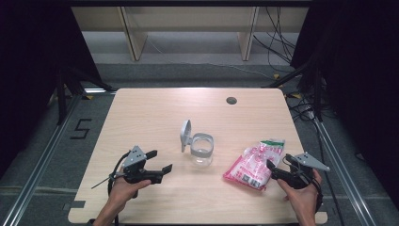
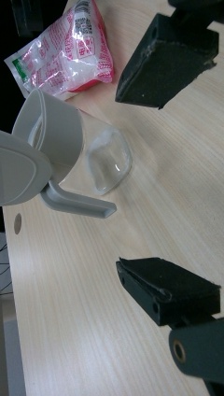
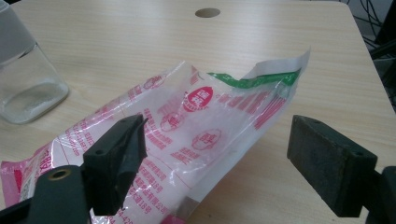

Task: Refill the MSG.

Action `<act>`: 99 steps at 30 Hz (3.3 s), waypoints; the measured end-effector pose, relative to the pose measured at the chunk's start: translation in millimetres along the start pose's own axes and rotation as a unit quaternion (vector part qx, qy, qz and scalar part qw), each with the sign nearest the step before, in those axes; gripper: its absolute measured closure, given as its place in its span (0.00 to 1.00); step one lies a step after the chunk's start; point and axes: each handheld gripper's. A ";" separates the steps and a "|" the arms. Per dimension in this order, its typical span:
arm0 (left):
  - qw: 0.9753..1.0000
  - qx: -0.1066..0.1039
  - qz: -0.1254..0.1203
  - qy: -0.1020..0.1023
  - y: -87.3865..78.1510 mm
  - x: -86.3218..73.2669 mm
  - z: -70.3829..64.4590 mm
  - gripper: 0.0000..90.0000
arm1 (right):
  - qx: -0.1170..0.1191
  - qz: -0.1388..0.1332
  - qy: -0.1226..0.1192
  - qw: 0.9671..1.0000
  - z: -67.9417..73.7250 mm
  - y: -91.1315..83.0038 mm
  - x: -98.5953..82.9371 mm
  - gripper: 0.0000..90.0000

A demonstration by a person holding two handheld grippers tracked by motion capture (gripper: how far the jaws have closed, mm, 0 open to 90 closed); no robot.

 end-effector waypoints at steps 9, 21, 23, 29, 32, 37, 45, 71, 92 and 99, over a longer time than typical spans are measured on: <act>1.000 -0.003 -0.003 0.004 1.2 -1.1 -1.9 0.18 | 0.012 0.017 0.029 0.999 -1.9 2.8 -2.6 0.21; 1.000 -0.004 0.002 0.009 1.5 -1.3 -4.8 0.18 | 0.042 0.038 0.008 0.998 -3.8 21.3 -4.4 0.24; 1.000 -0.004 0.007 0.015 1.5 -1.5 -4.7 0.18 | 0.031 0.056 0.019 0.998 -2.4 23.4 -4.0 0.24; 1.000 -0.006 0.005 0.009 3.5 -2.9 -5.7 0.18 | 0.043 0.063 0.029 0.997 -1.6 33.2 -3.5 0.27; 1.000 -0.006 0.006 0.012 3.8 -2.6 -5.9 0.18 | 0.050 0.056 0.023 0.997 -2.4 38.3 -2.9 0.29; 1.000 -0.009 0.004 0.011 4.7 -2.9 -6.4 0.19 | 0.046 0.057 0.013 0.997 -2.6 43.6 -0.6 0.37; 1.000 -0.006 0.008 0.012 4.6 -3.5 -6.1 0.19 | 0.044 0.066 0.002 0.997 -2.3 51.0 -0.1 0.52; 1.000 -0.017 0.012 0.017 8.5 -5.7 -10.1 0.19 | 0.087 0.014 -0.045 0.995 16.7 36.2 11.2 1.00; 0.999 -0.033 0.023 0.036 15.0 -8.6 -17.7 0.19 | 0.164 -0.053 -0.095 0.980 53.9 12.6 30.4 1.00; 0.999 -0.033 0.023 0.026 16.0 -8.8 -21.6 0.19 | 0.176 -0.048 -0.110 0.977 67.8 9.3 37.3 1.00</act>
Point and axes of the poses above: each handheld gripper's, and its own axes: y roughly forward along the jaws, x roughly out of its top, z roughly to its left, and after that the axes turned 12 degrees about y, right-handed
